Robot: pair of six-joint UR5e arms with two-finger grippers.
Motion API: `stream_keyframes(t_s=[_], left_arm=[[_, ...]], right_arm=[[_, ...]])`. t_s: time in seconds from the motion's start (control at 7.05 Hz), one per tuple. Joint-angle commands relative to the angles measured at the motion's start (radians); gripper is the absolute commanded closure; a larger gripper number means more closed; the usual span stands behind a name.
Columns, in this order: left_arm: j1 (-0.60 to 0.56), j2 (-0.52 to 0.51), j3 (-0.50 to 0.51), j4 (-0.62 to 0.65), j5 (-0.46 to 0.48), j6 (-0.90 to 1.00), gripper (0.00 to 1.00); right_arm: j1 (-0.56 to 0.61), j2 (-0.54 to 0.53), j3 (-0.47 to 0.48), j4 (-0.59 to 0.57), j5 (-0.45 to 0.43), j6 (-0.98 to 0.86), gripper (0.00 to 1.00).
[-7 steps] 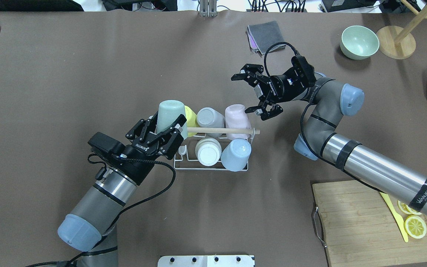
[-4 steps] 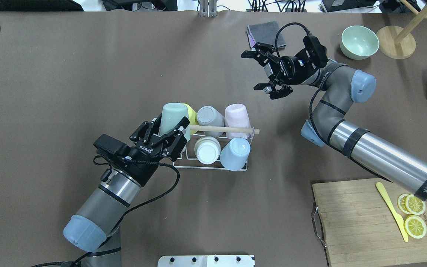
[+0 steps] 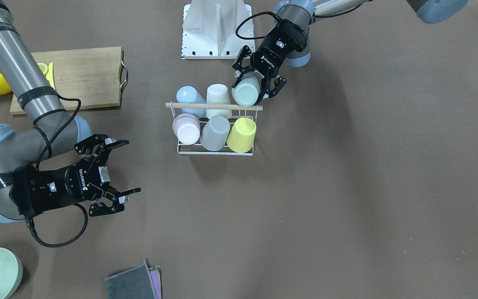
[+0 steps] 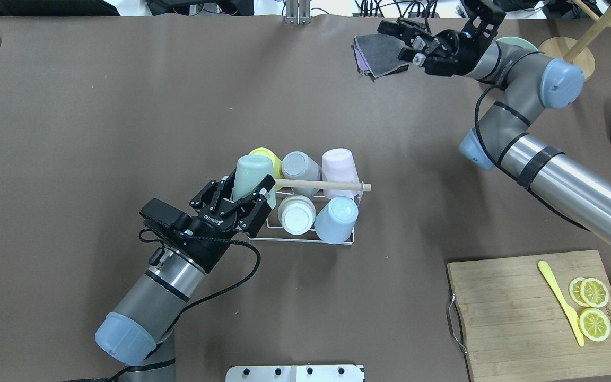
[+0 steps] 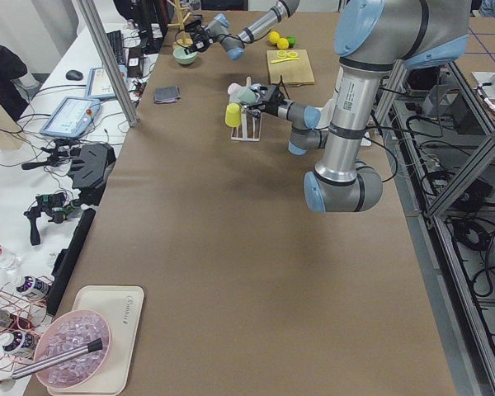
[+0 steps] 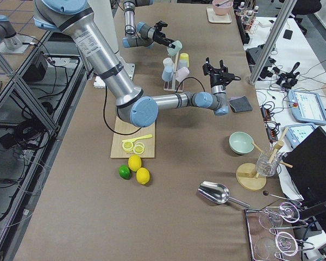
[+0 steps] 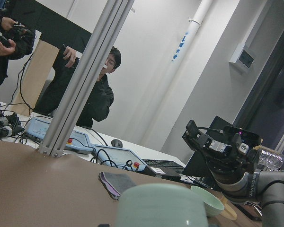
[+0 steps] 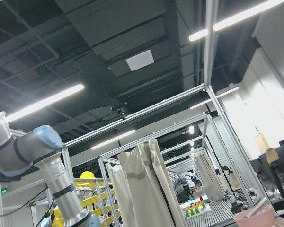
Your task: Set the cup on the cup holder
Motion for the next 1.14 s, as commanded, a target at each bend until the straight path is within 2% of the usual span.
stream_keyframes(t_s=[0.0, 0.14, 0.28, 0.43, 0.71, 0.99], left_arm=[[0.0, -0.001, 0.02, -0.017, 0.0, 0.0, 1.0], [-0.006, 0.0, 0.02, -0.015, 0.0, 0.002, 0.54], [-0.017, 0.0, 0.016, -0.023, 0.003, 0.032, 0.02], [-0.016, 0.0, 0.017, -0.058, 0.005, 0.035, 0.02], [-0.016, 0.0, 0.016, -0.066, 0.005, 0.035, 0.02], [-0.051, 0.012, 0.008, -0.067, 0.003, 0.035, 0.02]], right_arm=[[0.07, -0.016, 0.01, -0.098, -0.013, 0.425, 0.01], [0.073, -0.031, 0.025, -0.125, -0.034, 0.631, 0.02], [0.076, -0.041, 0.068, -0.259, -0.124, 0.736, 0.04], [0.091, -0.039, 0.102, -0.349, -0.213, 0.824, 0.04], [0.108, -0.03, 0.146, -0.45, -0.418, 1.01, 0.04], [0.128, -0.022, 0.188, -0.465, -0.611, 1.209, 0.04]])
